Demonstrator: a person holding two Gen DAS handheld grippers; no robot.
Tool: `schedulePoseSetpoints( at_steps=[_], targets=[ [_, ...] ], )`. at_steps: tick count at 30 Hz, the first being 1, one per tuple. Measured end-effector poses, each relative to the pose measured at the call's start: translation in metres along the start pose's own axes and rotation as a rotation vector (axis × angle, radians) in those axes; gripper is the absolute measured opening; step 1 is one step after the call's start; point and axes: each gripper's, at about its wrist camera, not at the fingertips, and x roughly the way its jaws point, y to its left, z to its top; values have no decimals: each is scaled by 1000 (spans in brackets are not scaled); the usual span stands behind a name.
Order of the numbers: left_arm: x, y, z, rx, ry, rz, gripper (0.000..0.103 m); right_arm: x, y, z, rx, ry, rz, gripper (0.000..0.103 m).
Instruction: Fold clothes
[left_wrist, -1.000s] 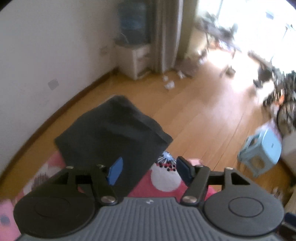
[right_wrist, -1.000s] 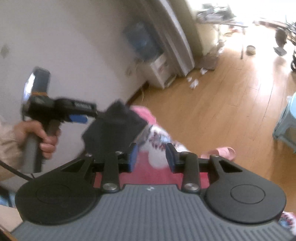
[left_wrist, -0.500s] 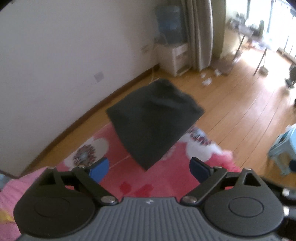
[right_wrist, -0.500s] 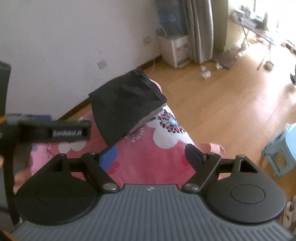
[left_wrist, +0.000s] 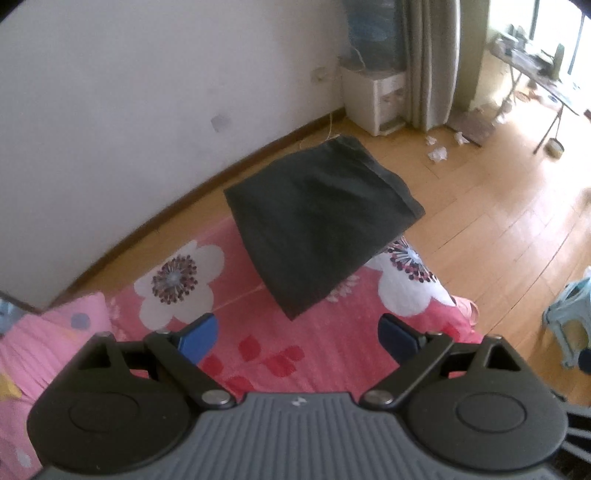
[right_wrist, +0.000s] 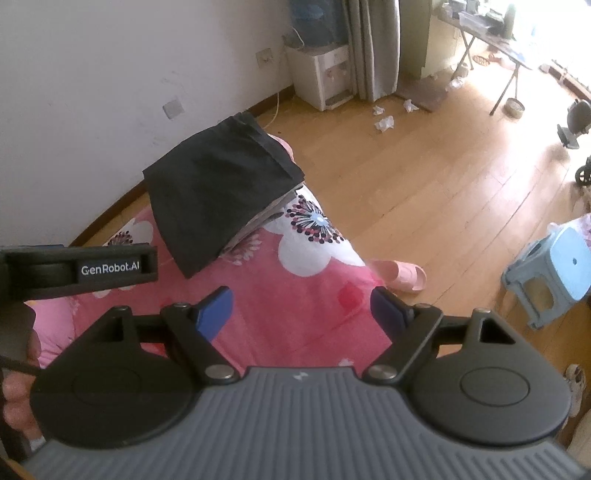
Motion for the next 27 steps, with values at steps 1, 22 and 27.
schedulePoseSetpoints(
  at_steps=[1, 22, 27],
  targets=[
    [3, 0, -1, -15, 9, -7, 89, 2, 0, -1, 4, 5, -8, 82],
    [-8, -4, -3, -3, -92, -27, 82, -16, 7, -6, -58, -25, -49, 88],
    [-14, -3, -3, -10, -116, 0, 83, -24, 11, -6, -64, -29, -37, 89]
  ],
)
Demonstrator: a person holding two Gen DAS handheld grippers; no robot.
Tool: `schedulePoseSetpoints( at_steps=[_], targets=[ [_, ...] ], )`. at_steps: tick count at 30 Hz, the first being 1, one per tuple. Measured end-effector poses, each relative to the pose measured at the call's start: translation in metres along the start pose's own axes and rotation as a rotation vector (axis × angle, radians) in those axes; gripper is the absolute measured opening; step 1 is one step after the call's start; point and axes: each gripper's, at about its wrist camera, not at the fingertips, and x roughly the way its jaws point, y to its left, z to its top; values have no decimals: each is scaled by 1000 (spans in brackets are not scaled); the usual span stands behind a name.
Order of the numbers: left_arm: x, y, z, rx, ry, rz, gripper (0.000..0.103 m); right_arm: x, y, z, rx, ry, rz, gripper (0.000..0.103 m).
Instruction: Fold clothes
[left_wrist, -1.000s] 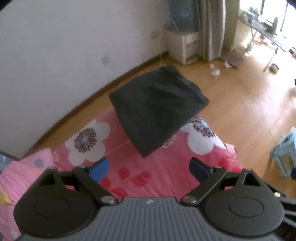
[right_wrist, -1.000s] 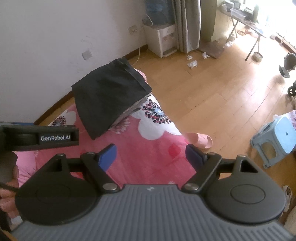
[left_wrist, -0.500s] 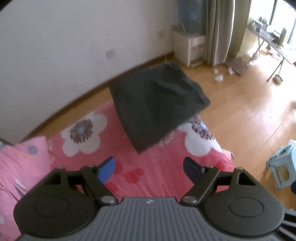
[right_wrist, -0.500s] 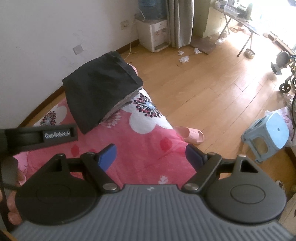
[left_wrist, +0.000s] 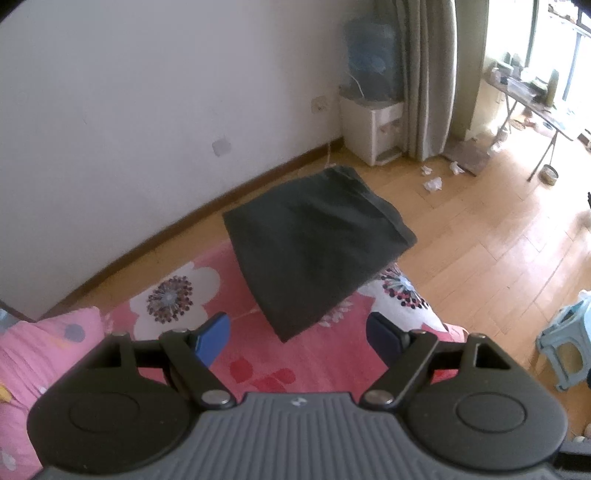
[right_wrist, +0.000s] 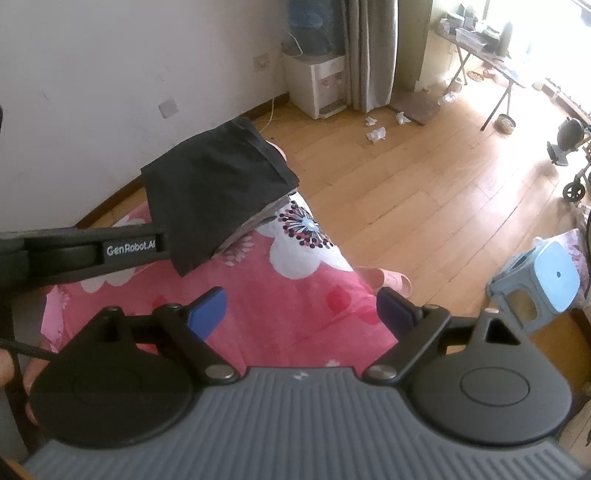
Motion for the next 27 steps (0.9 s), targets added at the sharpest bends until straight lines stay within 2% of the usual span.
schedulePoseSetpoints(
  at_steps=[11, 27],
  targets=[
    [-5, -5, 0, -4, 2, 11, 83, -15, 1, -4, -64, -58, 12, 91],
    [5, 9, 7, -23, 11, 34, 83, -8, 13, 7, -78, -43, -1, 91]
  ],
)
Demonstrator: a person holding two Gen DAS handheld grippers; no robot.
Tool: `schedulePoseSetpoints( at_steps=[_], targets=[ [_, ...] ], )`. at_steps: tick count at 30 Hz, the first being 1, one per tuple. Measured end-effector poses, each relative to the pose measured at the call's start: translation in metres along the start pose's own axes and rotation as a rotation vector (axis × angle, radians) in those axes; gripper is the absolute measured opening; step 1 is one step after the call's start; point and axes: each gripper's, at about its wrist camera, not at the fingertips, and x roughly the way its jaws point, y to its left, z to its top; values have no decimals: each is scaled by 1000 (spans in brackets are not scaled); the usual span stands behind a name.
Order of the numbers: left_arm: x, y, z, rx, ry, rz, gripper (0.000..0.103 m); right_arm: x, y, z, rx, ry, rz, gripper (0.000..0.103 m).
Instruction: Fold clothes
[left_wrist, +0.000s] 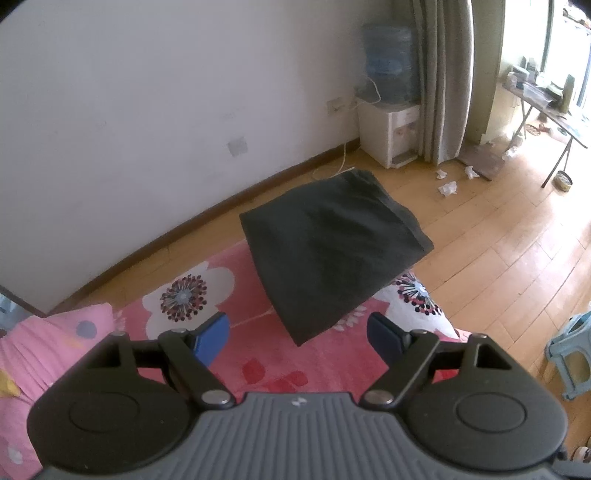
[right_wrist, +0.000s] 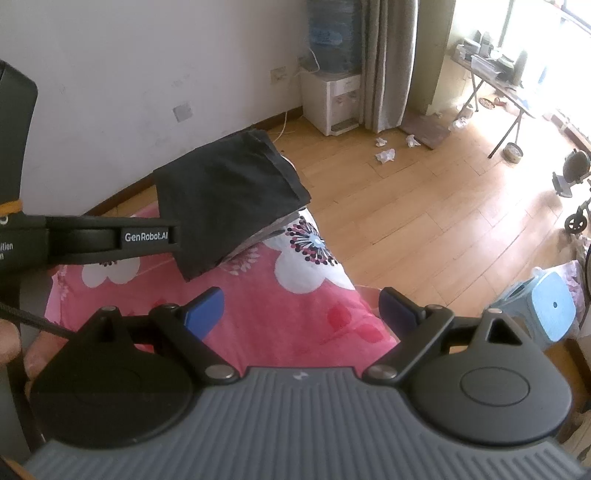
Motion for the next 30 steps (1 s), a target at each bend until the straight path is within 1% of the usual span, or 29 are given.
schedulePoseSetpoints(
  at_steps=[18, 30],
  targets=[
    [3, 0, 2, 8, 2, -14, 83, 2, -3, 5, -5, 10, -7, 91],
    [6, -3, 6, 9, 8, -4, 83, 5, -1, 8, -5, 17, -1, 91]
  ],
)
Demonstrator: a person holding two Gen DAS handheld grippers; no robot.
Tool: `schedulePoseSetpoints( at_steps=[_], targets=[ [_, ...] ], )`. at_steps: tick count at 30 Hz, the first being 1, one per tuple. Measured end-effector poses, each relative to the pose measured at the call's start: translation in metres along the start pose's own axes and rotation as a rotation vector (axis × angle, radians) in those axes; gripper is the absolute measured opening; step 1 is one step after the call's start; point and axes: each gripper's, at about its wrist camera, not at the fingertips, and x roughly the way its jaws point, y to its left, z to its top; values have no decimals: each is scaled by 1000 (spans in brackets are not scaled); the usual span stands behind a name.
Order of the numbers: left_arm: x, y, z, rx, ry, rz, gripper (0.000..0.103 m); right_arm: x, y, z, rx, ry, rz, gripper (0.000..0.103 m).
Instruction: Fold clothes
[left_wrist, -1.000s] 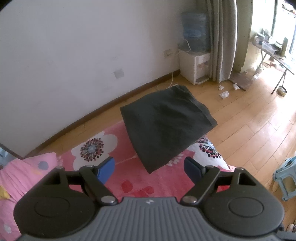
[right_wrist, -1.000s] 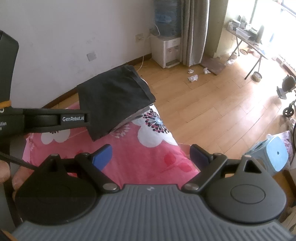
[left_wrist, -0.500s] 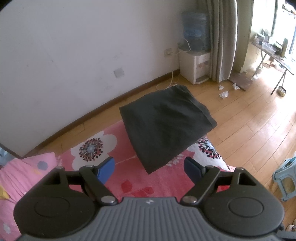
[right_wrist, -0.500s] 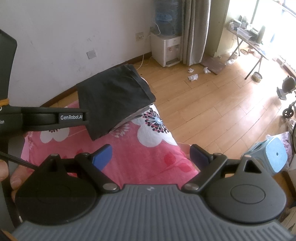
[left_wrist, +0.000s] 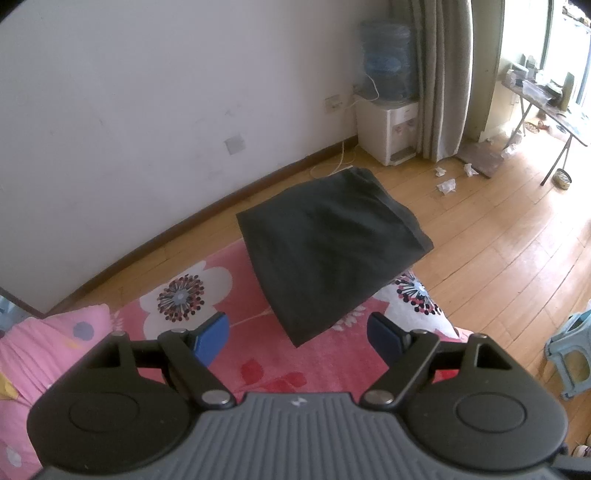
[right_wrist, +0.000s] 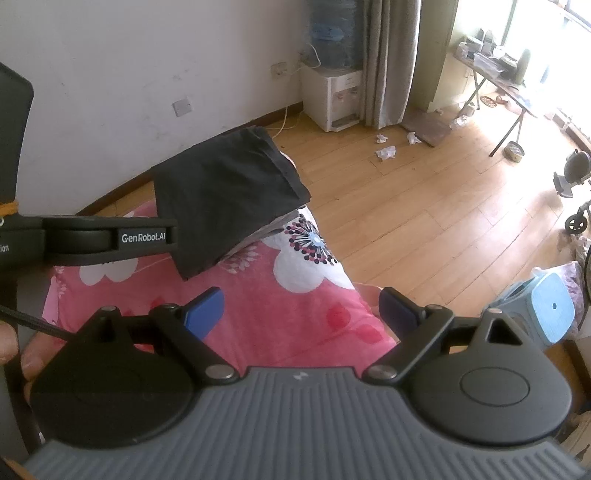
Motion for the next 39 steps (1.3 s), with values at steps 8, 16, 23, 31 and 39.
schedulePoseSetpoints(
  at_steps=[8, 16, 23, 31, 39],
  targets=[
    [2, 0, 0, 0, 8, 1, 83, 1, -1, 2, 0, 1, -4, 91],
    [4, 2, -1, -5, 9, 6, 83, 0, 0, 2, -8, -2, -1, 91],
    [3, 2, 0, -2, 6, 8, 83, 0, -1, 2, -4, -3, 0, 91],
    [3, 2, -1, 1, 4, 11, 83, 0, -2, 1, -3, -7, 1, 91],
    [1, -1, 0, 8, 4, 14, 84, -1, -3, -1, 6, -8, -1, 91]
  ],
)
